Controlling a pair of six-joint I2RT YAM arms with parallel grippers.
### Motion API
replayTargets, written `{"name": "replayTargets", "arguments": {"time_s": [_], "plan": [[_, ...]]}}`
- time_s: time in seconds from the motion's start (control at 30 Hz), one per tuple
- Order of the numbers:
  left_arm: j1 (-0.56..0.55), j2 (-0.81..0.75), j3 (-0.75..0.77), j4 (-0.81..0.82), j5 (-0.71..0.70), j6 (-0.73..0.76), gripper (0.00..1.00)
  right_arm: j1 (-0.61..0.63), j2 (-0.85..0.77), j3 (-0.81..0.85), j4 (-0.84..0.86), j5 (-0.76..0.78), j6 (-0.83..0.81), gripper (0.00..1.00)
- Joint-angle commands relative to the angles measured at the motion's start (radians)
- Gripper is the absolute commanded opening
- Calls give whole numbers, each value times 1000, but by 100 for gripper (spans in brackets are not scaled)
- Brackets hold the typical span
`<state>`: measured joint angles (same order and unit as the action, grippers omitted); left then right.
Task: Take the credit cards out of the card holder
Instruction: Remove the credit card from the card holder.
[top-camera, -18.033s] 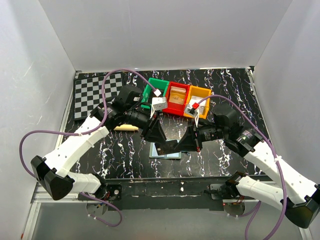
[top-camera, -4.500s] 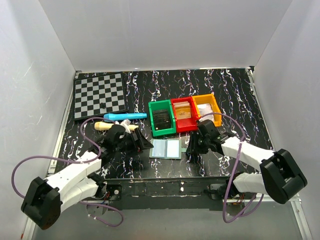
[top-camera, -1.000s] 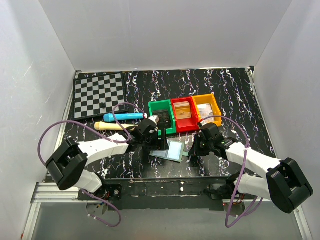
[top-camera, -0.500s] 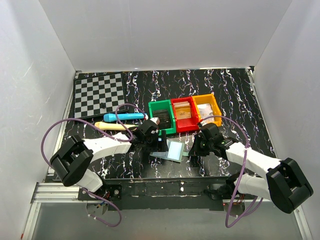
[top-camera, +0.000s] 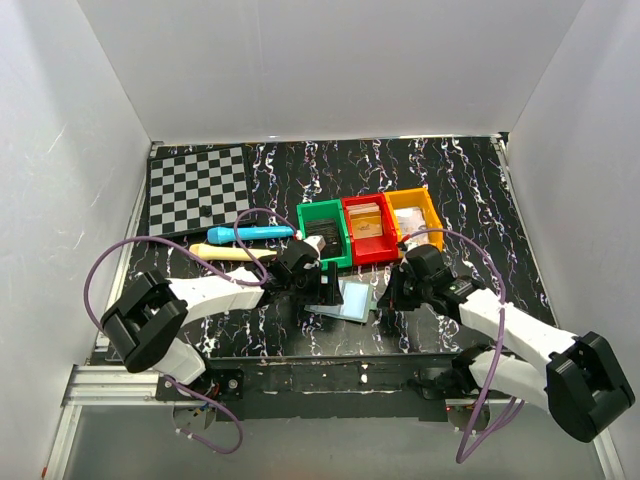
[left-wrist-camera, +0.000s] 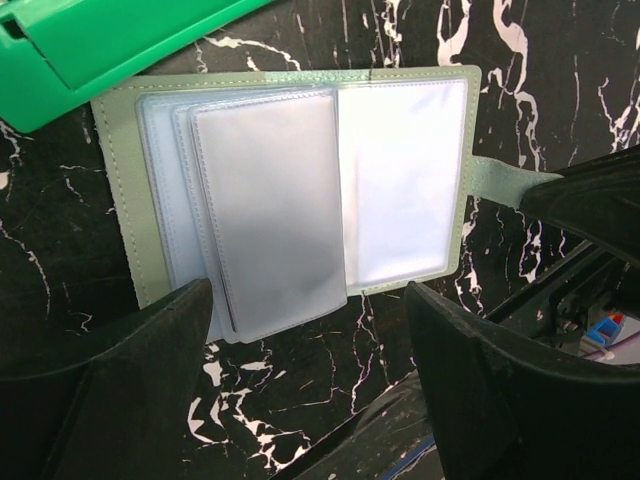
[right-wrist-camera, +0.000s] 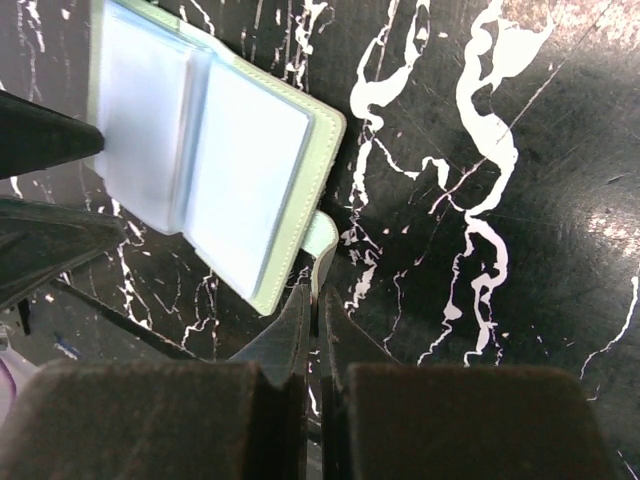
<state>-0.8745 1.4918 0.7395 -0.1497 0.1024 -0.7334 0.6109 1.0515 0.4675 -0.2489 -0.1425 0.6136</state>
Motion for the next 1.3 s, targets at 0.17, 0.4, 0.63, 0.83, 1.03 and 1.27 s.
{"name": "replayTargets", "arguments": {"time_s": [0.17, 0.4, 0.63, 0.83, 1.03, 1.27], "plan": [[-27, 25, 35, 55, 77, 35, 77, 6, -31, 77, -41, -22, -8, 1], [-43, 73, 75, 56, 118, 60, 76, 6, -30, 72, -46, -25, -8, 1], [-55, 59, 77, 119, 163, 74, 77, 6, -30, 77, -49, -23, -9, 1], [-66, 39, 72, 144, 177, 77, 77, 6, -31, 79, -52, -22, -9, 1], [-67, 27, 70, 144, 175, 75, 77, 6, -36, 74, -53, -19, -9, 1], [-67, 13, 67, 134, 145, 69, 77, 6, -42, 76, -61, -14, -12, 1]]}}
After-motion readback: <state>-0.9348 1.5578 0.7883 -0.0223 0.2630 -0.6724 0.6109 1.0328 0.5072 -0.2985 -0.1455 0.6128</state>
